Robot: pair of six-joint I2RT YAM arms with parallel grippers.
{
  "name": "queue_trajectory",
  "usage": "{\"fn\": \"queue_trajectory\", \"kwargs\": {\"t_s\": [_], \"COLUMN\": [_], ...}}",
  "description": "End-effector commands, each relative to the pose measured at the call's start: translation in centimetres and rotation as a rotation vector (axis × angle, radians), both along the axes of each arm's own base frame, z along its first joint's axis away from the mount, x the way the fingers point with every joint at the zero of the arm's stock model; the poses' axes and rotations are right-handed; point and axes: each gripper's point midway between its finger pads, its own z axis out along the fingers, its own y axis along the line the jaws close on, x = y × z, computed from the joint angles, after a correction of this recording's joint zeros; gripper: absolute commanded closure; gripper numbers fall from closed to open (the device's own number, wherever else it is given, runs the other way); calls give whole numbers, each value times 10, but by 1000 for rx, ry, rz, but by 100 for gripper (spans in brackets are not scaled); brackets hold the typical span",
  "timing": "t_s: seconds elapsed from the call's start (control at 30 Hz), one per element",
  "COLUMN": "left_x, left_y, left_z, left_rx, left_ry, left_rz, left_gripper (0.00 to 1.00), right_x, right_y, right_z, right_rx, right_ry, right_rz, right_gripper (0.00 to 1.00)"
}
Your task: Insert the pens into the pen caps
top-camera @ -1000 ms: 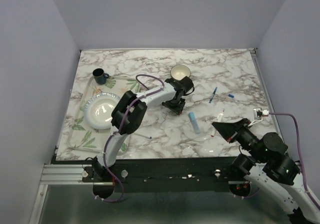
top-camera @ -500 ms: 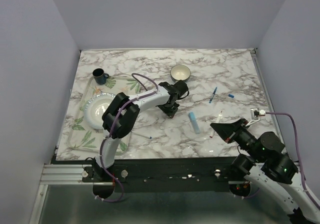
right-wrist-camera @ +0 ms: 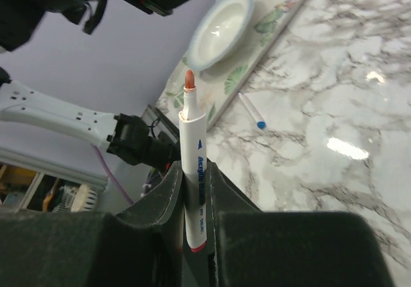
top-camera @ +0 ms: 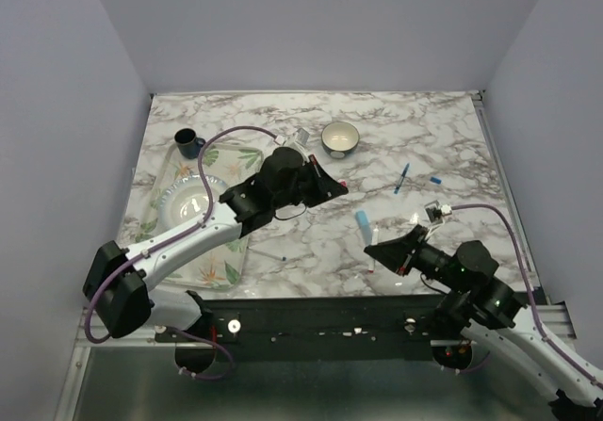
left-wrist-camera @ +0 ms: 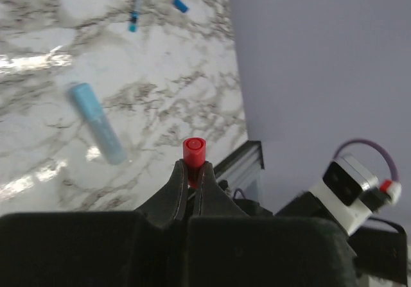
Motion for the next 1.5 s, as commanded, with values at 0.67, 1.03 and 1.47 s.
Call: {"fn": "queue_trajectory", "kwargs": {"t_s": [0.67,1.03,1.47], "left_x": [-83,-80,-88], "left_y": [-5,-5,-8], "left_z": [98,95,89], "left_rx": [-357,-349,-359], "left_ry": [-363,-358,-337], "left_rz": [-429,-416,-459], "left_gripper": [100,100,100], "right_x": [4,5,10], "right_y": [52,53,55], "right_z": [63,75,72], "right_rx": [133,140,134], "right_ry": [-116,-134,-113], "right_rz": [207,209,189], "right_gripper": [99,99,99]}}
